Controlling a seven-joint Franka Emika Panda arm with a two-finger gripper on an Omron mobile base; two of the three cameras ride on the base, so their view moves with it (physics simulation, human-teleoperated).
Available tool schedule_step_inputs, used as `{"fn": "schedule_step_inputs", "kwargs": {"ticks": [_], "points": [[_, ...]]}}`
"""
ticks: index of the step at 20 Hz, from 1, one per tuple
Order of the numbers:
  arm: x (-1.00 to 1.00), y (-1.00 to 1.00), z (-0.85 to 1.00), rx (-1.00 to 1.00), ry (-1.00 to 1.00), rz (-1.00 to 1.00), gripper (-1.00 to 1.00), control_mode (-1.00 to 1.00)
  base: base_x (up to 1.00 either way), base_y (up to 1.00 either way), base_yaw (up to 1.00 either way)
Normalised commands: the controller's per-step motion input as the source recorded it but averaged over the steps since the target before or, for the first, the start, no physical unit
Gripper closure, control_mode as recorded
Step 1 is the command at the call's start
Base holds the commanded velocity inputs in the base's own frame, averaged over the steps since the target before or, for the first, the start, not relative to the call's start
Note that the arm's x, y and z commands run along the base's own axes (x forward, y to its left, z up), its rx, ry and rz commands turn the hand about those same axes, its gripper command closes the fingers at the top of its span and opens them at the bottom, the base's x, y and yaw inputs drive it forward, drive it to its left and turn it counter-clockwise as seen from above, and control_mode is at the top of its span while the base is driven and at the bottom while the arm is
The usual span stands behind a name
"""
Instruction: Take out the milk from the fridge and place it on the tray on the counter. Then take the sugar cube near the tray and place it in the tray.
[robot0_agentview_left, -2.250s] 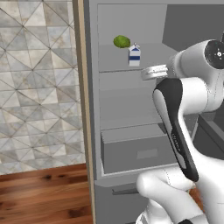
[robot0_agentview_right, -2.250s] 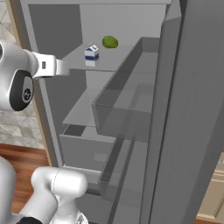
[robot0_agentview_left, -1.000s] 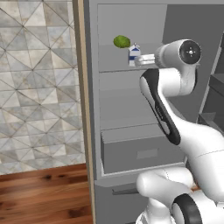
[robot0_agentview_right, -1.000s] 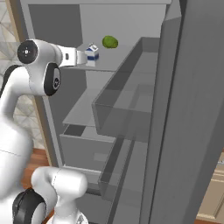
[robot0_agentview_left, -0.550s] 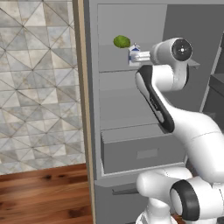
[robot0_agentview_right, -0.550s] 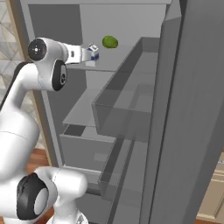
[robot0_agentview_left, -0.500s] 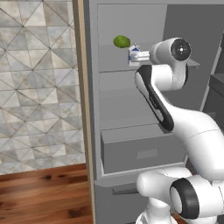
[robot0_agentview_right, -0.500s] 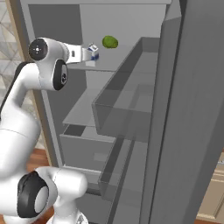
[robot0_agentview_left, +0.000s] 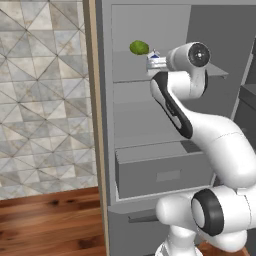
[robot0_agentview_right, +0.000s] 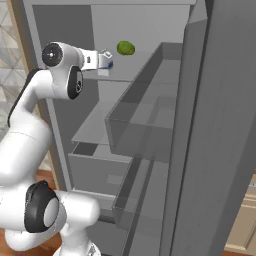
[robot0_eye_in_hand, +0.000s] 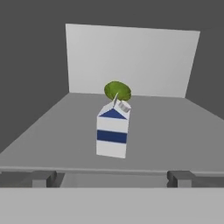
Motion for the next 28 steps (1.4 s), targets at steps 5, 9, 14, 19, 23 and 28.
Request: {"fn": "schedule_step_inputs", "kwargs": {"ticks": [5, 9, 14, 19, 23, 28], "points": [[0.38, 0.00, 0.00, 0.00, 0.04, 0.00, -1.00, -1.00, 0.00, 0.00, 0.00], [0.28, 0.00, 0.00, 0.00, 0.00, 0.00, -1.00, -1.00, 0.00, 0.00, 0.00], [0.34, 0.00, 0.00, 0.00, 0.00, 0.00, -1.00, -1.00, 0.00, 0.00, 0.00], [0.38, 0.00, 0.00, 0.00, 0.00, 0.00, -1.00, -1.00, 0.00, 0.00, 0.00], [0.38, 0.00, 0.00, 0.01, 0.00, 0.00, -1.00, -1.00, 0.00, 0.00, 0.00], [0.40, 0.00, -0.02, 0.04, 0.00, 0.00, -1.00, -1.00, 0.00, 0.00, 0.00]]}}
